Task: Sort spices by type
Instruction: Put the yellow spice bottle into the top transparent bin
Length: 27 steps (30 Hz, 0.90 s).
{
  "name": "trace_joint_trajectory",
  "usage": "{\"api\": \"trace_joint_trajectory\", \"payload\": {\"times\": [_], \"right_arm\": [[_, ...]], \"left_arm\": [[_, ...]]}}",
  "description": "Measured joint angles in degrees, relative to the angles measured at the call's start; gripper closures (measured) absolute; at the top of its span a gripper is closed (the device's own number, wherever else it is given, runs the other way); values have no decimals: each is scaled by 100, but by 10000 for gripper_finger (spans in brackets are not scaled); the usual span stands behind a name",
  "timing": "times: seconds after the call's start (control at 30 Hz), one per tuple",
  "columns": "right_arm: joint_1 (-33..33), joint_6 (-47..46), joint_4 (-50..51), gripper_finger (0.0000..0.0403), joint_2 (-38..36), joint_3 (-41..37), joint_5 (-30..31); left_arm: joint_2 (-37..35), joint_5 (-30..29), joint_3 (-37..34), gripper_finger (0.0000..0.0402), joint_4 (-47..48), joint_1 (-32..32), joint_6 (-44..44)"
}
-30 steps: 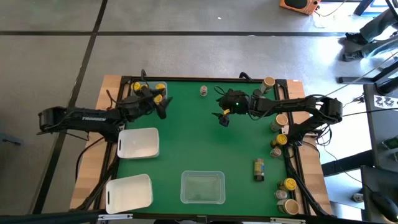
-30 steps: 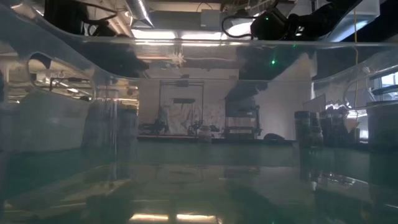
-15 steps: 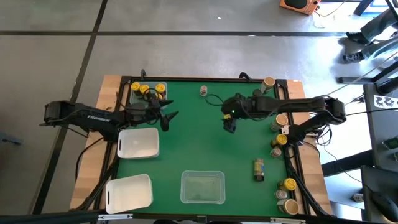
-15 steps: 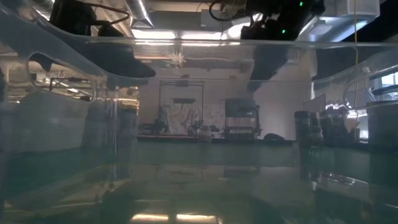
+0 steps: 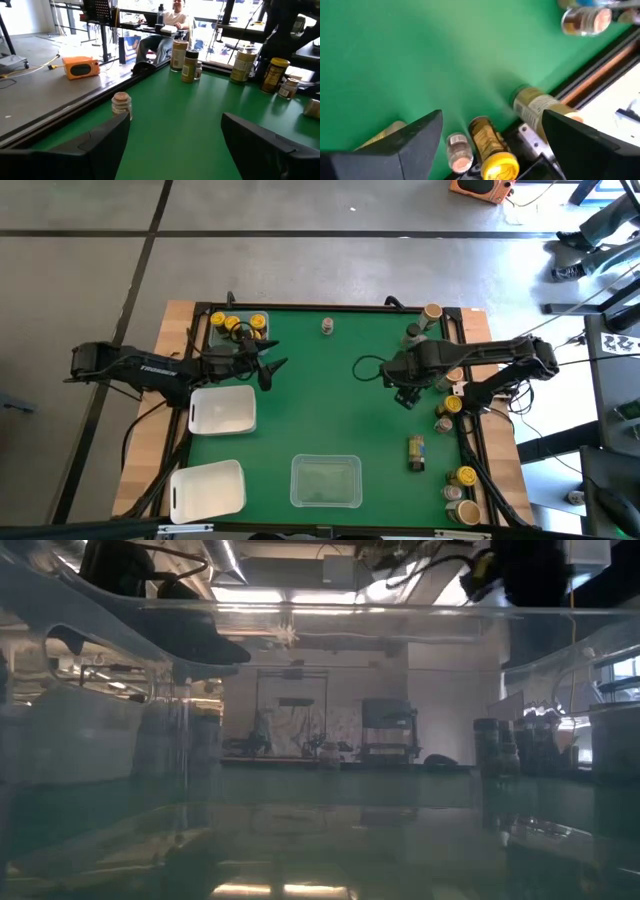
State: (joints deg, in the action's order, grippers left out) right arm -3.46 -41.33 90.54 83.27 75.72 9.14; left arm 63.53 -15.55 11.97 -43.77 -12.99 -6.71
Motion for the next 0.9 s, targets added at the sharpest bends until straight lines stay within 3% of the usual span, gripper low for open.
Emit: {"api": "trace_joint_trajectory", "payload": {"times": [0.3,0.9], "right_arm": [[-155,475,-65,63,-107,-759,-719],[-155,637,-50,63,-1285,-2117,-962]], "left_arm": [[0,-7,0,90,-17,0,63],[0,-11,0,90,-20,-14,65]]}}
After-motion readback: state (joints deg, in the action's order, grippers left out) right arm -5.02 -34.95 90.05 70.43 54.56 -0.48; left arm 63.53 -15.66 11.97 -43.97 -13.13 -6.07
